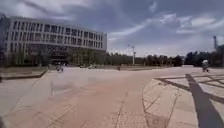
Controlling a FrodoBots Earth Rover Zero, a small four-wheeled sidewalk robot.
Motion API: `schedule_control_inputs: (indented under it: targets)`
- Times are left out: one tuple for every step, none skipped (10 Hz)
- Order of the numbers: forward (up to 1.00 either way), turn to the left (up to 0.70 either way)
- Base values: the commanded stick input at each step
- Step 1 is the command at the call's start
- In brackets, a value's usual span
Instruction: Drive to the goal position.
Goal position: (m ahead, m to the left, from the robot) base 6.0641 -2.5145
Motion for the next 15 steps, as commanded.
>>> schedule_control_inputs:
  targets:
    - [0.60, 0.00]
    - [0.60, 0.00]
    - [0.60, 0.00]
    - [0.60, 0.00]
    - [0.60, 0.00]
    - [0.60, 0.00]
    - [0.60, 0.00]
    - [0.60, 0.00]
    - [0.60, 0.00]
    - [0.60, 0.00]
    - [0.60, 0.00]
    - [0.60, 0.00]
    - [0.60, 0.00]
    - [0.60, 0.00]
    - [0.60, 0.01]
